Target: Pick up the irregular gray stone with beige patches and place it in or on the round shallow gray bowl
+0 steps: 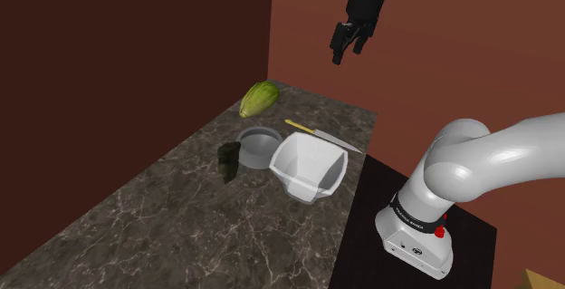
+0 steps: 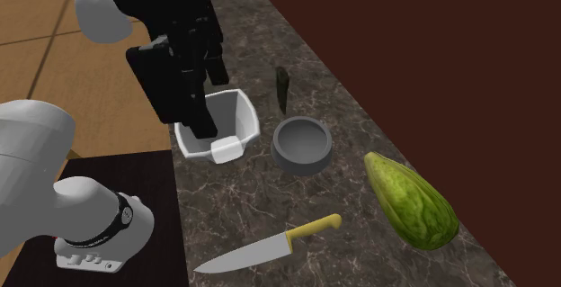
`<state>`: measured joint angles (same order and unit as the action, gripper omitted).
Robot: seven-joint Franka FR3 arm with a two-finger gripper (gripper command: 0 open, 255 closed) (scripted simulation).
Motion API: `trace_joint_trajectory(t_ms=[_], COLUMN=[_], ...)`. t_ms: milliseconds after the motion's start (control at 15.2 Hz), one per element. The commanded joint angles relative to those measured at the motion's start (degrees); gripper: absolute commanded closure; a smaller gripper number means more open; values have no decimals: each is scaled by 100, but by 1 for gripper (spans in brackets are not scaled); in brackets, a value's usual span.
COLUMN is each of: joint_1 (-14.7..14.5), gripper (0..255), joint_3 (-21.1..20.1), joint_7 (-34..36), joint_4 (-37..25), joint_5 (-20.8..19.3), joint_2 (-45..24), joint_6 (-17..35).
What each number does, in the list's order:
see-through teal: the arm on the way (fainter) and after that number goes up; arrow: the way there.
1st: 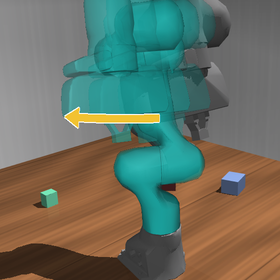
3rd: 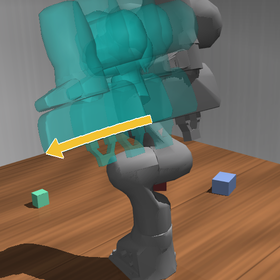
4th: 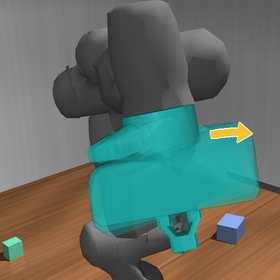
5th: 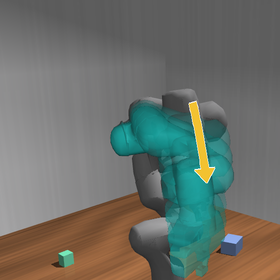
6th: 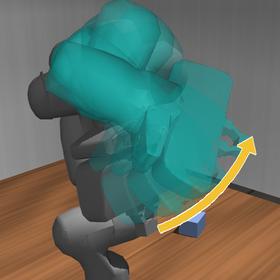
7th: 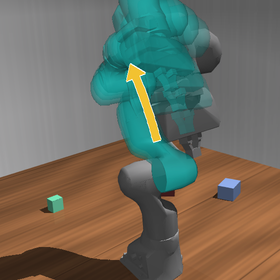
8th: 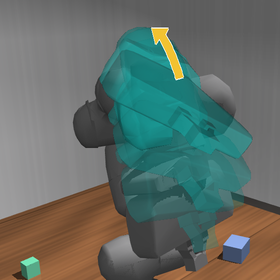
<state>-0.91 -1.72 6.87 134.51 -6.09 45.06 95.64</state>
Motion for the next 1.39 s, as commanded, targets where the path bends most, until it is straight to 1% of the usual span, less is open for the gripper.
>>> trace_joint_trajectory(t_ms=[0,330,660,990,1320], joint_1=[0,42,93,213,452], gripper=[0,0,0,0,0], joint_3=[0,-703,-1440,-2189,-2944], joint_7=[0,1385,2765,4141,5539], joint_4=[0,391,527,406,43], joint_5=[0,523,1056,1485,1682], joint_2=[0,-20,-339,-951,-1823], joint_6=[0,234,573,1011,1506])
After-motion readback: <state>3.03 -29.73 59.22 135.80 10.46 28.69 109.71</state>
